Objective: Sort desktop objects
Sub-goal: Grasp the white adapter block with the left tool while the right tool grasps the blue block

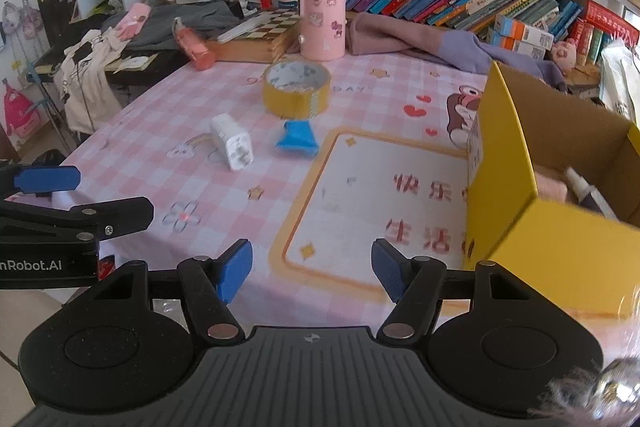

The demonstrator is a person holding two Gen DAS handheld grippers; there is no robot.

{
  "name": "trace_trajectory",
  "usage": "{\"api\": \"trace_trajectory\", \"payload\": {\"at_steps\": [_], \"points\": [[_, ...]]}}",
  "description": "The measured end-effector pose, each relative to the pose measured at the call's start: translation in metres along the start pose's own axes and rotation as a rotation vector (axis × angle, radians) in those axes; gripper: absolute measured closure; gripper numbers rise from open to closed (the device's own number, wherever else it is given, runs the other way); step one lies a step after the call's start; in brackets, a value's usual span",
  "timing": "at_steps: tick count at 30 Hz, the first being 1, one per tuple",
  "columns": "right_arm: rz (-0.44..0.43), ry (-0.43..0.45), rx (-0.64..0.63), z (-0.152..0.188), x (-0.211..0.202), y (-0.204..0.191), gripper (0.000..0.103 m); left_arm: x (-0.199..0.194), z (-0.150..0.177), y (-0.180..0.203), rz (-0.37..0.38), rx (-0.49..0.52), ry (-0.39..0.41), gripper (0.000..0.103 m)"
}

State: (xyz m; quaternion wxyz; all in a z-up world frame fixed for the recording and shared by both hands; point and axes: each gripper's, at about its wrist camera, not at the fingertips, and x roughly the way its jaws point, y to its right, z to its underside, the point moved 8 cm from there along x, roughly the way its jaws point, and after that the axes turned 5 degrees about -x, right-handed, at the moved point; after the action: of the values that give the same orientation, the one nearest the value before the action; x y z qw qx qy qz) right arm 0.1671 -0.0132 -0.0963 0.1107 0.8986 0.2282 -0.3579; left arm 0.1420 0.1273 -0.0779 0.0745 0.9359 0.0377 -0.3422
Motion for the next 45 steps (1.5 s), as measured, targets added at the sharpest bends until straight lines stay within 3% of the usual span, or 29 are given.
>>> {"api": "trace_trajectory", "payload": {"at_steps": [12,26,29,33,45], "points": [[-0.019,-0.003,-0.007,-0.038,0.049,0.028,0.04,0.055,-0.041,-0.001,-0.034,-0.044,-0.011,0.012],[-0.104,-0.056,-0.038,-0.062,0.103,0.03,0.039,0.13,-0.053,-0.003,-0.073,-0.075,-0.132,0.014],[-0.113,-0.074,-0.044,-0.065,0.113,0.031,0.039,0.144,-0.048,-0.007,-0.08,-0.092,-0.184,0.025],[-0.133,-0.084,-0.06,-0.069,0.123,0.028,0.039,0.154,-0.041,-0.013,-0.05,-0.133,-0.234,0.047],[-0.183,-0.103,-0.104,-0.081,0.161,0.008,0.04,0.139,-0.043,-0.051,-0.139,-0.234,-0.233,0.048]]}}
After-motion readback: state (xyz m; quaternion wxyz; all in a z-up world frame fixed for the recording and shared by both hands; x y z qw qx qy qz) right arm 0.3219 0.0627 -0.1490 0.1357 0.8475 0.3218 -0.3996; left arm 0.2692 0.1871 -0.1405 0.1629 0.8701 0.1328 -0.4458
